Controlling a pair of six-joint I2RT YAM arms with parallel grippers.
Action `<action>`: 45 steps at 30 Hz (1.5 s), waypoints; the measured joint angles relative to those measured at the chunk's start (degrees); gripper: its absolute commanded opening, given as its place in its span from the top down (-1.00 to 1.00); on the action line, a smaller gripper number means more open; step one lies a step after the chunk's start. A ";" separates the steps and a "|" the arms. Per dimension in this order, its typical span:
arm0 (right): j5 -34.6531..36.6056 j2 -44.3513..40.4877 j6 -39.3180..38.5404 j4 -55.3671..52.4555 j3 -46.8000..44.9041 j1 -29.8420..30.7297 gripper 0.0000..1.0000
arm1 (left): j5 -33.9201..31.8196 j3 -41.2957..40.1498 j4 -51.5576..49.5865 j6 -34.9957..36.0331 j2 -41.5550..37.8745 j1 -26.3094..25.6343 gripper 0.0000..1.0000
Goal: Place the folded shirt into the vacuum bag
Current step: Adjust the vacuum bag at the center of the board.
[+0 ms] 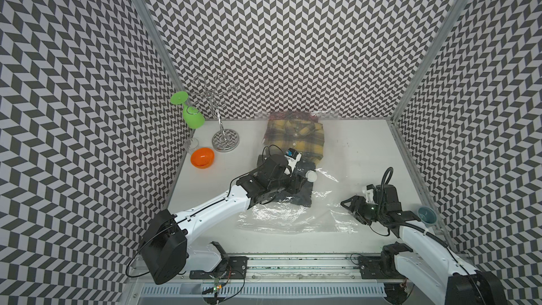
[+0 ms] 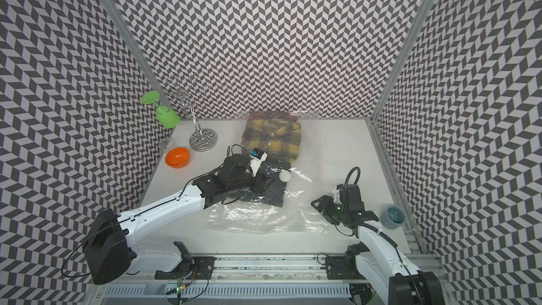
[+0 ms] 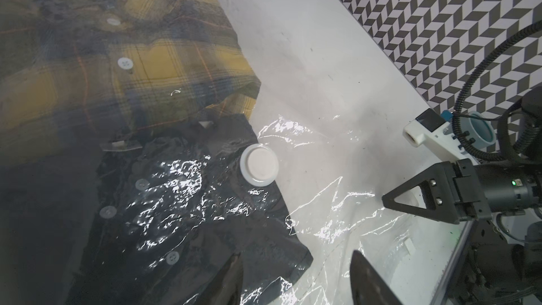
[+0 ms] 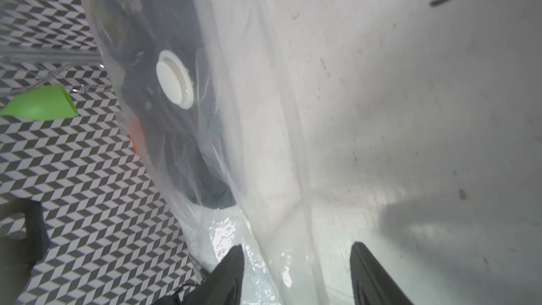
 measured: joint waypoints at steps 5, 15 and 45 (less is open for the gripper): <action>-0.98 -3.56 0.79 -0.79 5.49 0.07 0.24 | 0.00 0.00 1.49 2.60 0.63 -2.10 -0.20; -5.73 1.38 2.80 0.90 6.80 0.09 0.56 | -3.67 -4.28 8.50 16.70 -1.25 -16.24 -0.37; -13.35 6.21 12.92 11.89 9.90 0.09 0.89 | -34.56 -5.05 18.67 33.66 16.02 -35.26 -0.75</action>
